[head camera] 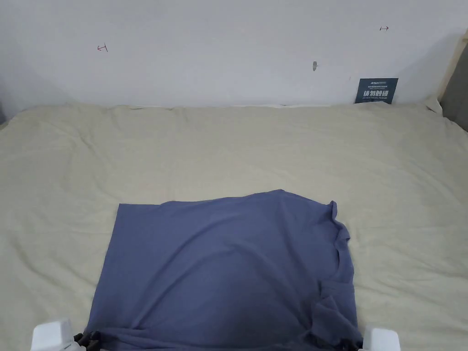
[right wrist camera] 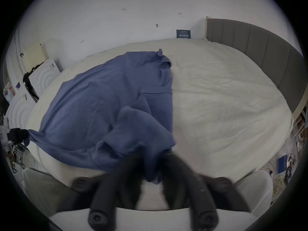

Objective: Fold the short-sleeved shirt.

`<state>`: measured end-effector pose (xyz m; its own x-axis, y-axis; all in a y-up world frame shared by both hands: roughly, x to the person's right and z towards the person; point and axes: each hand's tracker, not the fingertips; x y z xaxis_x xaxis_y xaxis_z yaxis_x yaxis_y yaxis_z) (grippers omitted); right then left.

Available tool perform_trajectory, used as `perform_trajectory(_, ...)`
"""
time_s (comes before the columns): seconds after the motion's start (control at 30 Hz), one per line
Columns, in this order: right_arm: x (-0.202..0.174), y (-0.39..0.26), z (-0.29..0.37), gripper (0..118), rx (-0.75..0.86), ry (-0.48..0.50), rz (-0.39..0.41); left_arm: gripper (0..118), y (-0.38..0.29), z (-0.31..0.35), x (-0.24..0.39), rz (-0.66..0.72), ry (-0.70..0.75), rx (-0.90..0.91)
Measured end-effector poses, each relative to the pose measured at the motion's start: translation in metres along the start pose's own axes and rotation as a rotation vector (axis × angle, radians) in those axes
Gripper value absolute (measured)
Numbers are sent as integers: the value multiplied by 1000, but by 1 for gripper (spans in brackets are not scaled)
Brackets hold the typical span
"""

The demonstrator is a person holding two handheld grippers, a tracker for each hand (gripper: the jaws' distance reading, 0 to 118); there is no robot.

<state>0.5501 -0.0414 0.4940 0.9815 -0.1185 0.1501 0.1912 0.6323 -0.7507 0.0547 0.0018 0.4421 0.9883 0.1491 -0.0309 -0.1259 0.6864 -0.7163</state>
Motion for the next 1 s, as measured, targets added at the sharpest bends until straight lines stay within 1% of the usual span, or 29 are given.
perform_trajectory(0.1,-4,4,12,10,31,-5,15,1,2,-1,-1,6,0,-2)
perform_trajectory(0.2,-5,19,33,10,96,7,4,1,13,2,2,18,-1,13)
perform_trajectory(0.27,-10,37,46,10,162,10,8,1,24,2,2,24,-5,31)
perform_trajectory(0.33,-16,58,53,10,205,11,30,1,39,1,4,28,-5,53)
perform_trajectory(0.43,-24,90,50,10,244,17,32,1,62,-16,0,36,-5,77)
perform_trajectory(0.53,-32,122,32,10,257,-7,64,1,91,-29,8,32,-4,78)
perform_trajectory(0.67,-36,155,-7,10,233,-48,75,1,125,-73,13,-4,4,28)
perform_trajectory(0.77,-34,171,-43,10,175,-65,44,1,144,-110,17,-28,10,-14)
perform_trajectory(0.8,-34,174,-54,10,152,-75,36,1,148,-109,26,-38,12,-28)
perform_trajectory(0.9,-31,181,-94,10,83,-97,2,1,156,-144,32,-91,42,-87)
perform_trajectory(0.93,-30,182,-105,10,63,-100,-2,1,157,-165,26,-102,48,-103)
perform_trajectory(1.0,-27,184,-127,10,12,-115,-5,1,157,-184,27,-115,64,-129)
